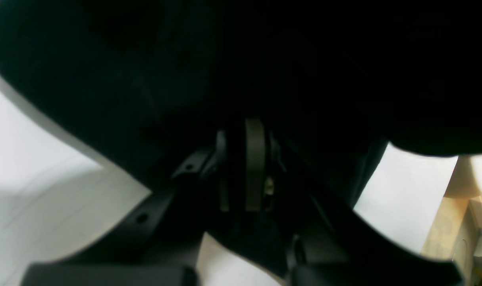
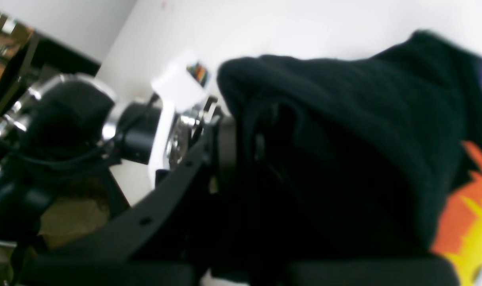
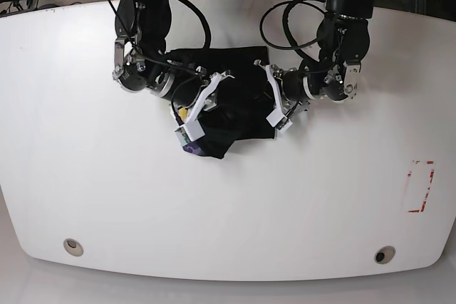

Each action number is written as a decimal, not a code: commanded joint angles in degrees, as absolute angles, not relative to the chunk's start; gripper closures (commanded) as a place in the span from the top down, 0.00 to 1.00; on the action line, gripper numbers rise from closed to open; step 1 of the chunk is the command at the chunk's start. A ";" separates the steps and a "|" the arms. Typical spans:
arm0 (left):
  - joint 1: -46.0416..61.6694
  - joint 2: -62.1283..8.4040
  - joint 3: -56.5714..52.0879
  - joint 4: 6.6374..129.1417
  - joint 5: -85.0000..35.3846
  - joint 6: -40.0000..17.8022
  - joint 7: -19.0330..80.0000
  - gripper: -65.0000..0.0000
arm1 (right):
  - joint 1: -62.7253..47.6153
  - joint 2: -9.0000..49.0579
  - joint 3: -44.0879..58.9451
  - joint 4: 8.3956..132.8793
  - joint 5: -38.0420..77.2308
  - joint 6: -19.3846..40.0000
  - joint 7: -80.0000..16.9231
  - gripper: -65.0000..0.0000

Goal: Fold the T-shirt properly

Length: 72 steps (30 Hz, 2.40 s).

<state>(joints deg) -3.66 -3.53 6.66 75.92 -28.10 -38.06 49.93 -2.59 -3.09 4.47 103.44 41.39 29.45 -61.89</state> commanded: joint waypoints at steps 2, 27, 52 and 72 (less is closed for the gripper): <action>-3.65 -4.09 6.64 76.53 -25.36 -37.76 52.44 0.06 | -1.63 0.22 1.19 102.73 42.77 29.32 -58.33 0.29; -3.21 -5.85 -10.51 87.08 -43.03 -37.93 52.44 0.44 | -4.00 11.21 -3.82 109.85 42.77 29.32 -56.92 0.74; 9.63 -22.02 -30.46 90.59 -55.34 -37.93 52.44 0.44 | 4.53 4.62 -20.97 90.68 42.68 29.23 -53.58 0.26; 9.63 -22.11 -32.40 90.33 -55.25 -37.85 52.53 0.44 | 4.97 8.22 -16.84 98.42 43.21 29.14 -53.93 0.26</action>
<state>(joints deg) 10.13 -21.15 -32.16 89.47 -54.02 -37.54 53.74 4.38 7.11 -17.58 95.94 42.09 28.53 -54.76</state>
